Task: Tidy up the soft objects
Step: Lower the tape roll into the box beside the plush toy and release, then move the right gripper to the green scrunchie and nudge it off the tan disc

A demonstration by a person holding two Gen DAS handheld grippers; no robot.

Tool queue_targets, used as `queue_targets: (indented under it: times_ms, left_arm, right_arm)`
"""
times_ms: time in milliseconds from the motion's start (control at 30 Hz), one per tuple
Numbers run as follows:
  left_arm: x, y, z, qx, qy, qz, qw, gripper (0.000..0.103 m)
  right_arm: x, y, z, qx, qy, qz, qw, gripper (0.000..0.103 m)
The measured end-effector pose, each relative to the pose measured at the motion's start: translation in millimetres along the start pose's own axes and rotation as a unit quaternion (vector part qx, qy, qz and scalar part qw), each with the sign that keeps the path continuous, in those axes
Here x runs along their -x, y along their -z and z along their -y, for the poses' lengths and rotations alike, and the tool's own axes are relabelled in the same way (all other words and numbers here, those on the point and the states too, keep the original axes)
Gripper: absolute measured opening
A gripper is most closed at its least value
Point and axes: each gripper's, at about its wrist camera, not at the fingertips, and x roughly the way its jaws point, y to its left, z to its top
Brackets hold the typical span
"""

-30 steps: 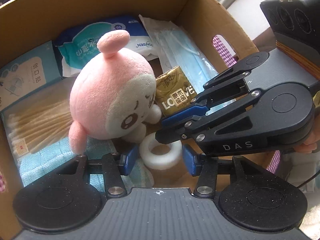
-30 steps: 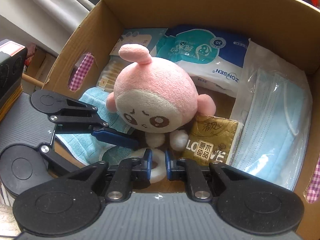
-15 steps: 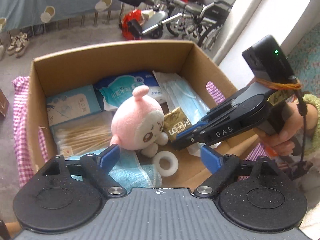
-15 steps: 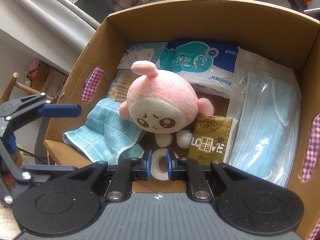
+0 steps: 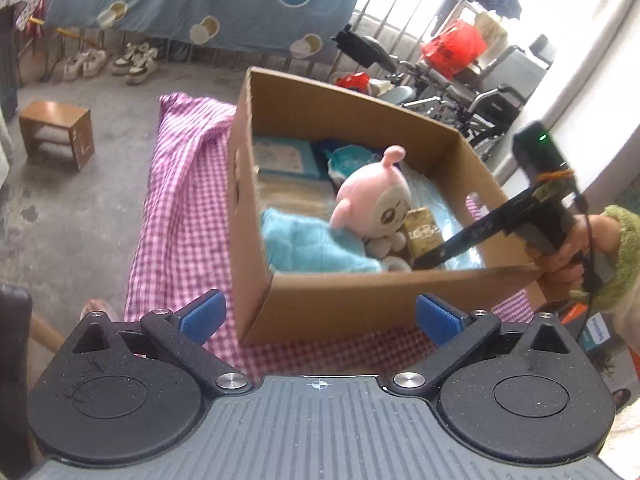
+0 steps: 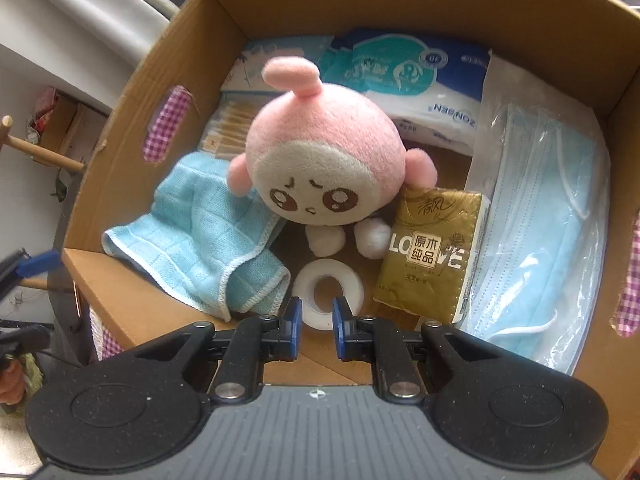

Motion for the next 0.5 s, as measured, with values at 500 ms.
queue_targets:
  times_ms: [500]
  left_arm:
    - [-20, 75, 32, -0.029, 0.065, -0.079, 0.9943, 0.080]
  right_arm:
    - [42, 139, -53, -0.038, -0.083, 0.126, 0.988, 0.054]
